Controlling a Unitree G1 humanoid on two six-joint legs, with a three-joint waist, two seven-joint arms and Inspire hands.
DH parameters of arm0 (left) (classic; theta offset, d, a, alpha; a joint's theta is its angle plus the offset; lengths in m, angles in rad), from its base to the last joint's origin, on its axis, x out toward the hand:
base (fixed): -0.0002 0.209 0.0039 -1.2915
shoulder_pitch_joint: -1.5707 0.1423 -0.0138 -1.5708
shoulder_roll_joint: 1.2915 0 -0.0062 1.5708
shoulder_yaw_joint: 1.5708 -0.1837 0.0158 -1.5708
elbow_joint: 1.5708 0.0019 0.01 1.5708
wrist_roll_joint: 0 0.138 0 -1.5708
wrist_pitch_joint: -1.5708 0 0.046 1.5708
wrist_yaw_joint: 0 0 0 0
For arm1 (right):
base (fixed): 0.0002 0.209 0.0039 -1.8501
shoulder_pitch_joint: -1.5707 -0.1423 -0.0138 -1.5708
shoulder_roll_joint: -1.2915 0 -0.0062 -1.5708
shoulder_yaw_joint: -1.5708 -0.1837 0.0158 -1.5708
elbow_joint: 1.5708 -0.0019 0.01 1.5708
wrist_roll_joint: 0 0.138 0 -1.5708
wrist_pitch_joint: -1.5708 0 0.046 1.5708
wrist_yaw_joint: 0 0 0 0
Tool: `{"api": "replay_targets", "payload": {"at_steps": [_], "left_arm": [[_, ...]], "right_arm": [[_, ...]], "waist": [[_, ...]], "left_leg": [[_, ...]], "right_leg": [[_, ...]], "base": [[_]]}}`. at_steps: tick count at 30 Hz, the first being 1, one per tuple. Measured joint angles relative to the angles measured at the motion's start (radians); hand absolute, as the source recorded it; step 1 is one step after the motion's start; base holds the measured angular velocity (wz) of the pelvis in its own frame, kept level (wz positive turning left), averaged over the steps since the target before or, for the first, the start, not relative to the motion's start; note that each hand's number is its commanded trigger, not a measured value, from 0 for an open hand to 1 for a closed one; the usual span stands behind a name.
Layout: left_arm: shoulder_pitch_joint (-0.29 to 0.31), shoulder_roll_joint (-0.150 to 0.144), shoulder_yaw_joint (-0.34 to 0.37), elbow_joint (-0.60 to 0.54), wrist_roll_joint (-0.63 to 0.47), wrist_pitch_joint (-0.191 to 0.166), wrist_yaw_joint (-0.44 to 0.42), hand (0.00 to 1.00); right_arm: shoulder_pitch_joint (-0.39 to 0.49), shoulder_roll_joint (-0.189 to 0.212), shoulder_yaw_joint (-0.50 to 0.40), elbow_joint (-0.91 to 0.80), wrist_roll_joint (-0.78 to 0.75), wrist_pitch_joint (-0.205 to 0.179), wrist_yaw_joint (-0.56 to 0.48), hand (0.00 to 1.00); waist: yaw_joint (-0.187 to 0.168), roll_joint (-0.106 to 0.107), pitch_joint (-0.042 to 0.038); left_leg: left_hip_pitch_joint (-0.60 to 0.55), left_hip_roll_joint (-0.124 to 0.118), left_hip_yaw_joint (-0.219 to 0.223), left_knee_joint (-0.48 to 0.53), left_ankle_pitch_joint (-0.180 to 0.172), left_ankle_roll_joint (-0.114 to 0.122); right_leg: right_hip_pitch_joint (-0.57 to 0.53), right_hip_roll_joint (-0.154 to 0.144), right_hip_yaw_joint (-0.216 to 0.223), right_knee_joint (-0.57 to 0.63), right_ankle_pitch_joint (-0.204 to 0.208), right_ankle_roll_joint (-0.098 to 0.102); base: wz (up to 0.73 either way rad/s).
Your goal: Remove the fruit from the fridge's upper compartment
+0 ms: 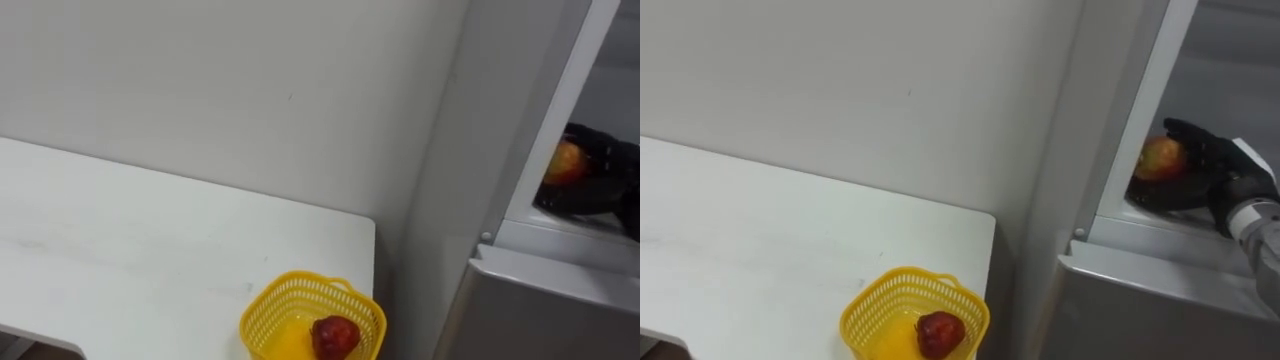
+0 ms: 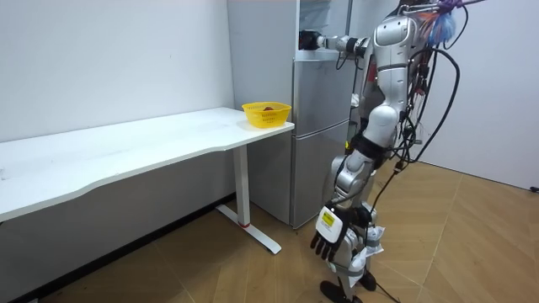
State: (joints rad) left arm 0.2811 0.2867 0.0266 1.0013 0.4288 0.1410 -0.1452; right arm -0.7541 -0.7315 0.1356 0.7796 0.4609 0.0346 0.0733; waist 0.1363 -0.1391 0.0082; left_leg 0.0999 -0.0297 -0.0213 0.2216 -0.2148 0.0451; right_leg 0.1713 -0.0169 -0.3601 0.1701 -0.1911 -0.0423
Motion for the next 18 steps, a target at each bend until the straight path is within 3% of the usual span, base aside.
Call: {"api": "replay_targets", "payload": {"at_steps": [18], "left_arm": [[-0.005, 0.001, -0.021, 0.003, -0.001, 0.003, -0.012, 0.0]], "right_arm": [[0.0, 0.015, 0.005, -0.006, 0.002, -0.023, -0.008, 1.0]], "waist": [[0.006, -0.009, -0.0064]], "left_leg": [[-0.004, 0.0, 0.0, 0.005, 0.003, -0.005]], "right_leg": [[-0.004, 0.0, 0.0, -0.003, -0.006, -0.007]], "base": [[0.0]]}}
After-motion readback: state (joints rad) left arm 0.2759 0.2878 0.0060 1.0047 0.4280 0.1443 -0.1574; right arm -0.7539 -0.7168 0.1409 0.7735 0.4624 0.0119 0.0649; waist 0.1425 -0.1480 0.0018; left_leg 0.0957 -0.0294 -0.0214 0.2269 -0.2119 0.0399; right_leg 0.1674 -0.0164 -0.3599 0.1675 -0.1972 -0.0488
